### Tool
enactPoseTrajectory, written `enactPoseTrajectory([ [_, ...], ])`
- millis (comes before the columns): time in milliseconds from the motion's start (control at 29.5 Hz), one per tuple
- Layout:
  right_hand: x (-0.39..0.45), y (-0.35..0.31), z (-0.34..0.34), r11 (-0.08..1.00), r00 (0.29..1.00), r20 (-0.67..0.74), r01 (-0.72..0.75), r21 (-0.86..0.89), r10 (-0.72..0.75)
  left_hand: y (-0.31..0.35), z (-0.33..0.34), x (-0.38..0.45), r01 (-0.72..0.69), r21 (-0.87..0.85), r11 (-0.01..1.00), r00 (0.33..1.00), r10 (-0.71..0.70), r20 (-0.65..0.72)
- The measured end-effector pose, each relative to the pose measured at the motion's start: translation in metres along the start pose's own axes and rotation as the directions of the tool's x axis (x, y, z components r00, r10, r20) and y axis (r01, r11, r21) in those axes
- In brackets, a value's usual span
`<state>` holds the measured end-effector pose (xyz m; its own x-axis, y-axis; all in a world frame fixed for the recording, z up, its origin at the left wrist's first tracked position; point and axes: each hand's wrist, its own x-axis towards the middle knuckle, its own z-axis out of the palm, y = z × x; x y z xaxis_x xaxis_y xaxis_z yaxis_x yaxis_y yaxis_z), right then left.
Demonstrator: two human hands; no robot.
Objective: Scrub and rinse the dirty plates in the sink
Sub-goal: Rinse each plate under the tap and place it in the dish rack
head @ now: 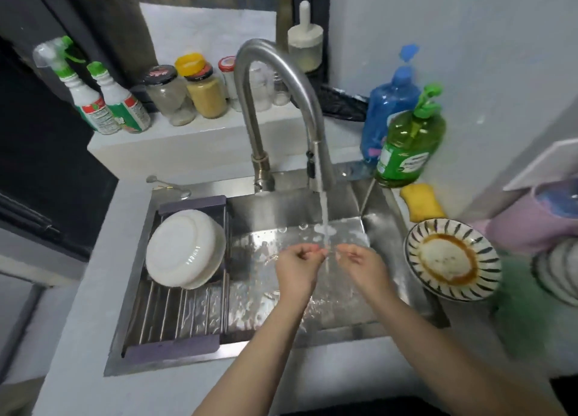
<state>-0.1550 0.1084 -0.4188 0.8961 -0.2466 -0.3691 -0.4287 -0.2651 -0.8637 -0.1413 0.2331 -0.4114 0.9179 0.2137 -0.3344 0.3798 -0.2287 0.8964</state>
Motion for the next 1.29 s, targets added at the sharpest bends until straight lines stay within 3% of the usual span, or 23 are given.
enactPoseTrajectory([
  [238, -0.001, 0.047, -0.123, 0.997, 0.962, -0.273, -0.018, -0.079, -0.004, 0.017, 0.124, -0.033, -0.006, 0.011, 1.000, 0.971, 0.003, 0.238],
  [441, 0.002, 0.095, -0.195, 0.983, 0.917, -0.384, -0.157, -0.091, 0.111, 0.012, 0.203, -0.045, 0.061, 0.139, 0.988, 0.956, -0.098, 0.278],
  [645, 0.003, 0.116, -0.207, 0.976, 0.910, -0.386, -0.197, -0.087, 0.150, -0.013, 0.219, -0.021, 0.205, 0.176, 0.963, 0.959, -0.234, 0.162],
  [849, 0.008, 0.126, -0.208, 0.955, 0.887, -0.418, -0.269, -0.123, 0.196, -0.010, 0.222, -0.019, 0.067, 0.325, 0.943, 0.985, -0.115, 0.131],
  [1120, 0.014, 0.125, -0.207, 0.946, 0.832, -0.494, -0.320, -0.054, 0.254, 0.003, 0.219, -0.013, 0.079, 0.398, 0.914, 0.975, -0.154, 0.160],
  [1290, 0.018, 0.129, -0.205, 0.956, 0.811, -0.508, -0.267, 0.120, 0.290, 0.003, 0.219, -0.003, 0.123, 0.357, 0.926, 0.952, -0.212, 0.221],
])
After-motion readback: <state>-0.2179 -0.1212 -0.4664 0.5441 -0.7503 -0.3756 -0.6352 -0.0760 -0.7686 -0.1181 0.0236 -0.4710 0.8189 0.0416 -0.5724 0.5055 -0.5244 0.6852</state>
